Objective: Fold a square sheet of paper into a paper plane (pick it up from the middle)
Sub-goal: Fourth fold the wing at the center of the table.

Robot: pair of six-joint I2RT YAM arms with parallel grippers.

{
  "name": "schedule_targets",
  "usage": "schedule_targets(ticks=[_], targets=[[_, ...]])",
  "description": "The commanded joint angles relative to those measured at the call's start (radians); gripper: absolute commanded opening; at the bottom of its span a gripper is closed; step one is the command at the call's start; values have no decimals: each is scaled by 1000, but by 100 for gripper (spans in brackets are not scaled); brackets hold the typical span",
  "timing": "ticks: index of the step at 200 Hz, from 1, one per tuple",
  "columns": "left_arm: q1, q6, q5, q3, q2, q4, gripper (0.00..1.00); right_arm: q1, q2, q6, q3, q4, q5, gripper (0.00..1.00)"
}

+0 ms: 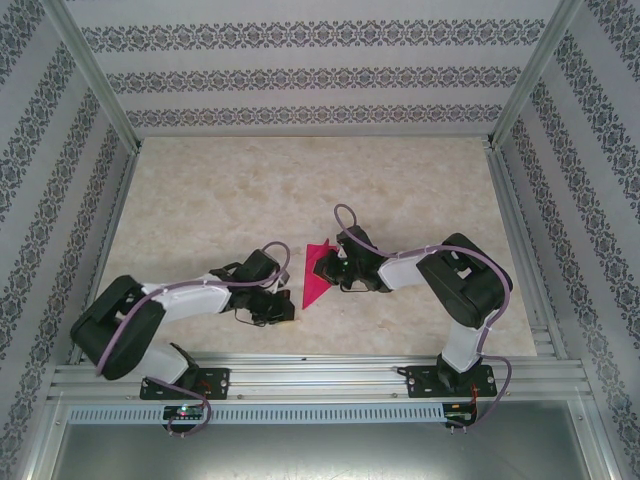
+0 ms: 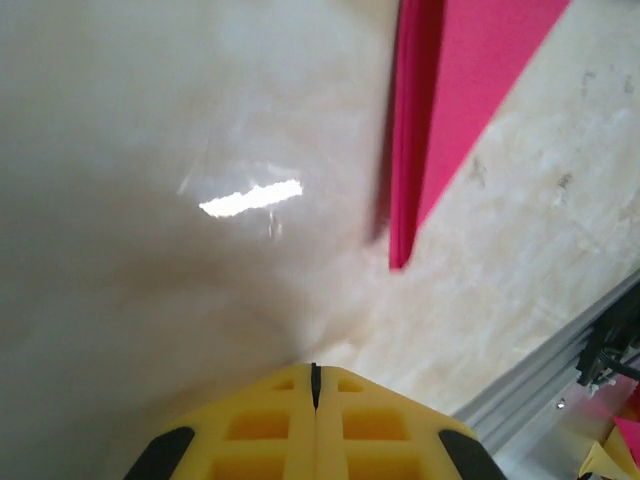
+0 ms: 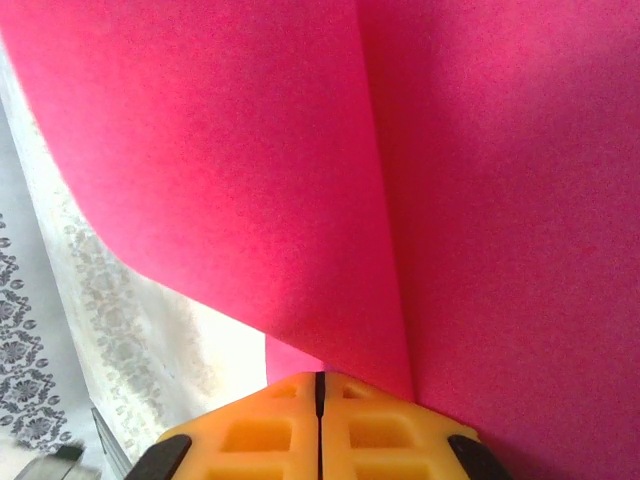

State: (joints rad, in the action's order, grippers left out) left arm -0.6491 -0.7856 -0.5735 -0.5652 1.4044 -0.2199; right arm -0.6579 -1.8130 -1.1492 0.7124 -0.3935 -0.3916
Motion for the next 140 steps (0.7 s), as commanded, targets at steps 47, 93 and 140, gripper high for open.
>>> schedule_targets(ticks=[47, 93, 140], targets=[[-1, -38, 60, -130, -1, 82, 6, -35, -6, -151, -175, 41, 183, 8], [-1, -76, 3, -190, 202, 267, 7, -37, -19, -180, -195, -18, 166, 9], [-1, -62, 128, -202, 320, 185, 1, -33, 0, -155, -187, -12, 166, 9]])
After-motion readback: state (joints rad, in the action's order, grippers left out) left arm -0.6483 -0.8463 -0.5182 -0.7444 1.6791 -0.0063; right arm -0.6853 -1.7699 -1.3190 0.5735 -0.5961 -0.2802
